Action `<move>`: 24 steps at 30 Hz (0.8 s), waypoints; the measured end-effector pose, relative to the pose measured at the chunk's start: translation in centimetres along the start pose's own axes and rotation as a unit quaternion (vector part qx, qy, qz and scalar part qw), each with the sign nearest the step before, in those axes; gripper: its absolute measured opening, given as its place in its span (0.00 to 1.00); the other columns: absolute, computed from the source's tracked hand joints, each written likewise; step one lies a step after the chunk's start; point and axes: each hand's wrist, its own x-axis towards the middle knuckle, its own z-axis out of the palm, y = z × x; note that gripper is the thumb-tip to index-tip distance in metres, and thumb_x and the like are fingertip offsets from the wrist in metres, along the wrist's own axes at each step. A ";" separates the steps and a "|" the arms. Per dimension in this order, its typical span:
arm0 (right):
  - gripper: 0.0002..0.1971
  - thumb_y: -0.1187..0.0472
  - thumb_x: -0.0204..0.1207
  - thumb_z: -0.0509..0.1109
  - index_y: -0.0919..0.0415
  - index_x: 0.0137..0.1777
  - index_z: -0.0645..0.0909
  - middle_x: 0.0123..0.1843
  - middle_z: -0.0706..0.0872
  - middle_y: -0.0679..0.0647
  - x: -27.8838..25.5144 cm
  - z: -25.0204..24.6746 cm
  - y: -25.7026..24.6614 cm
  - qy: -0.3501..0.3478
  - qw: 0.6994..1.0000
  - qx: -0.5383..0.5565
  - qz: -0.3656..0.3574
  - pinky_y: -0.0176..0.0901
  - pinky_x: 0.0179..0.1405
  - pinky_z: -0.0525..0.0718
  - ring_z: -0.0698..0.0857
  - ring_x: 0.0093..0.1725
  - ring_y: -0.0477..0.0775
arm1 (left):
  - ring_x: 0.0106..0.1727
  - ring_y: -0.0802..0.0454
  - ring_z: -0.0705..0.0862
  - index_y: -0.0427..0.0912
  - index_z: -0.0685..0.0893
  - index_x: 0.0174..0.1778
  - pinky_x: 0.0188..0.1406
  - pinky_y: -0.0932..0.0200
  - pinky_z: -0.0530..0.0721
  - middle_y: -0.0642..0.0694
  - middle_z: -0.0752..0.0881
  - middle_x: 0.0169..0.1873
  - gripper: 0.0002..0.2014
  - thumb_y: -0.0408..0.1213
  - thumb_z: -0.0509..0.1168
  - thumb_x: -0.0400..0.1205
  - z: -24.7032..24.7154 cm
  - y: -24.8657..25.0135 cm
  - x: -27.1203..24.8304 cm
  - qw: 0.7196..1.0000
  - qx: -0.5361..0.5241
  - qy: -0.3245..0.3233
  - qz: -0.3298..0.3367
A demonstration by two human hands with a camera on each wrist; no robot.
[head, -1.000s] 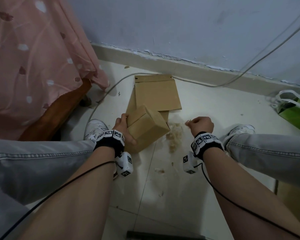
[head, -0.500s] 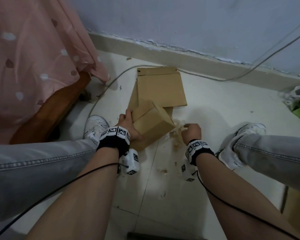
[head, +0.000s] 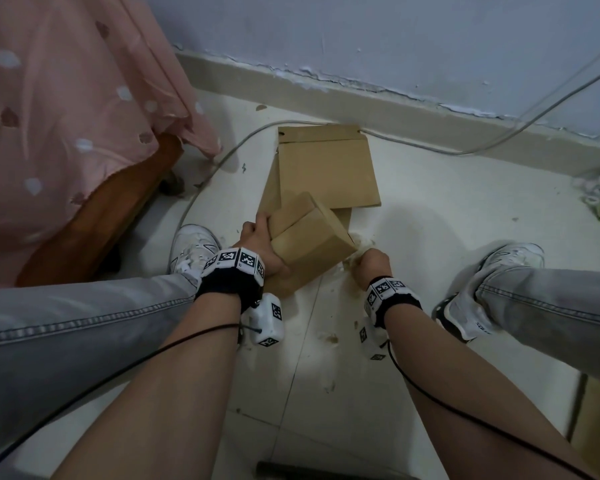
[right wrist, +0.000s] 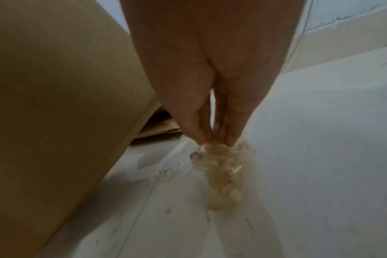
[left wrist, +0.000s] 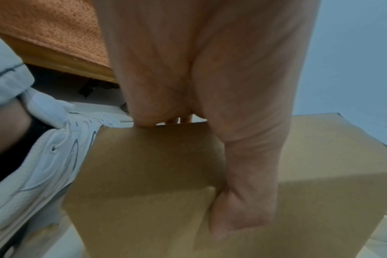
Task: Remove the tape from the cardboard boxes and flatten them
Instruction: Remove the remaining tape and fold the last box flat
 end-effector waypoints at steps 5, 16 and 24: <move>0.07 0.67 0.76 0.67 0.70 0.46 0.86 0.48 0.89 0.67 0.4 -0.8 0.7 0.071 0.995 0.062 0.020 0.49 0.49 0.88 0.88 0.50 0.67 | 0.66 0.34 0.77 0.57 0.49 0.79 0.64 0.37 0.81 0.43 0.63 0.71 0.58 0.42 0.83 0.62 0.1 -0.2 -0.2 1.000 0.000 0.005 0.000; 0.17 0.56 0.81 0.65 0.71 0.60 0.77 0.56 0.88 0.69 -3.7 -7.6 -4.1 -0.129 0.937 0.302 0.122 0.67 0.56 0.86 0.92 0.45 0.68 | 0.71 0.35 0.70 0.51 0.55 0.76 0.69 0.34 0.74 0.40 0.68 0.70 0.56 0.53 0.81 0.57 0.4 0.6 -1.1 0.995 -0.004 0.101 -0.016; 0.54 0.20 0.59 0.68 0.58 0.77 0.70 0.74 0.77 0.65 -8.5 -9.4 -11.3 -0.245 0.928 0.277 -0.042 0.67 0.59 0.85 0.85 0.63 0.70 | 0.64 0.36 0.78 0.42 0.56 0.75 0.62 0.43 0.81 0.38 0.74 0.66 0.53 0.56 0.81 0.64 -2.5 2.4 -3.7 0.985 -0.148 0.091 -0.003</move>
